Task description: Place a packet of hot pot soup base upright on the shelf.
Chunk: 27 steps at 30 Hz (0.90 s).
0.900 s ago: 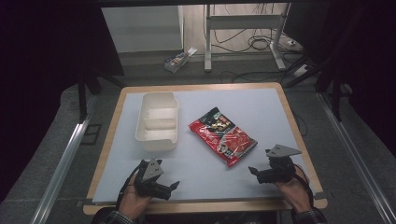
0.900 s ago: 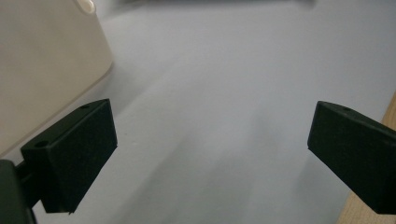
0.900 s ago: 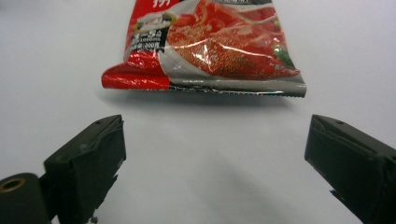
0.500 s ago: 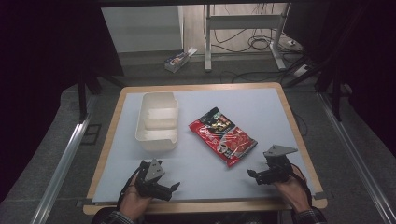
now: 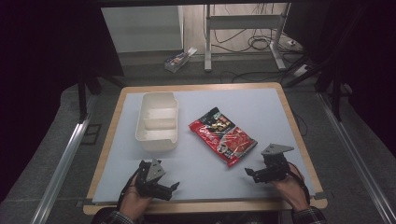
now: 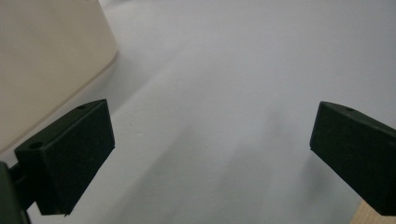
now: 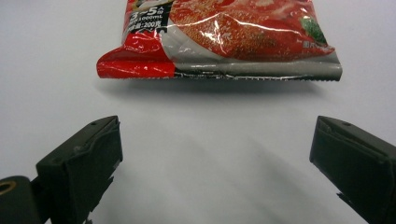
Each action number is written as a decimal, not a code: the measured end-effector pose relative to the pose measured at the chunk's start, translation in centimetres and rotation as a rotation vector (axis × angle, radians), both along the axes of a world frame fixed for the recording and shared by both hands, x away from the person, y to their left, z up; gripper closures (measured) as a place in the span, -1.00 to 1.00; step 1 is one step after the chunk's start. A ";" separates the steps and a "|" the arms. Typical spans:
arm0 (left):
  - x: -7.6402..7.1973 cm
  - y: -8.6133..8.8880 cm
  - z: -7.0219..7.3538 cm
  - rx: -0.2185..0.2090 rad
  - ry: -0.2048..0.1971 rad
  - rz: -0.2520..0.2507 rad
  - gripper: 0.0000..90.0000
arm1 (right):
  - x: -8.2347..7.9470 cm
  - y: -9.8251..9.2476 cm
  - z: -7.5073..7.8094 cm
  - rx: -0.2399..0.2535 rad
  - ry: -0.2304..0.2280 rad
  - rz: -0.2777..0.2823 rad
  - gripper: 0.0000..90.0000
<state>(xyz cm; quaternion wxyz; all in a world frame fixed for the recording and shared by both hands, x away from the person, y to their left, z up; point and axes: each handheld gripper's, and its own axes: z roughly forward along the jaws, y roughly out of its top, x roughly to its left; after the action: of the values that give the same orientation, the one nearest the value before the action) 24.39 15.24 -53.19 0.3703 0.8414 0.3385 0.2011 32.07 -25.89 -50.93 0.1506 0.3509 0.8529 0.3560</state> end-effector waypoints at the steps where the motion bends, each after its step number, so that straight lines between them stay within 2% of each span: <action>1: 0.0 0.0 0.0 0.001 0.000 0.000 -1.00 | 0.1 0.1 0.1 -0.002 -0.007 0.002 -0.95; 3: 0.0 0.0 0.0 0.001 0.001 0.001 -1.00 | 0.2 0.3 0.1 0.001 -0.017 -0.015 -0.96; 7: 0.0 0.0 0.0 0.001 0.001 0.003 -1.00 | 0.5 0.3 0.2 0.005 -0.007 -0.038 -0.95; 13: 0.1 0.0 0.0 -0.002 0.005 0.003 -1.00 | 0.9 0.3 0.8 0.013 -0.011 -0.063 -0.74; 15: 0.0 0.0 0.0 -0.001 0.006 0.004 -1.00 | 1.1 0.3 1.2 0.022 -0.012 -0.067 -0.55; 18: 0.0 0.0 0.0 0.000 0.008 0.002 -1.00 | 1.3 0.3 1.4 0.020 -0.004 -0.066 -0.45; 19: 0.1 -0.1 0.0 0.004 0.008 0.001 -1.00 | 1.5 0.3 1.6 0.026 0.007 -0.061 -0.28; 20: 0.1 -0.1 0.0 0.004 0.008 0.001 -1.00 | 1.5 0.3 1.6 0.026 0.007 -0.061 -0.28; 21: 0.0 -0.1 0.0 0.004 0.009 0.001 -1.00 | 1.6 0.3 1.8 0.027 0.010 -0.059 -0.13; 27: 0.0 -0.2 -0.1 0.005 0.011 0.002 -1.00 | 2.4 0.4 1.9 0.010 0.031 -0.041 0.32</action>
<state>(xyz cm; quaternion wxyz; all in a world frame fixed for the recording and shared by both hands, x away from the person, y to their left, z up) 24.41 15.08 -53.30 0.3661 0.8430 0.3411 0.1976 34.46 -25.45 -49.04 0.1432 0.3747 0.8460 0.3514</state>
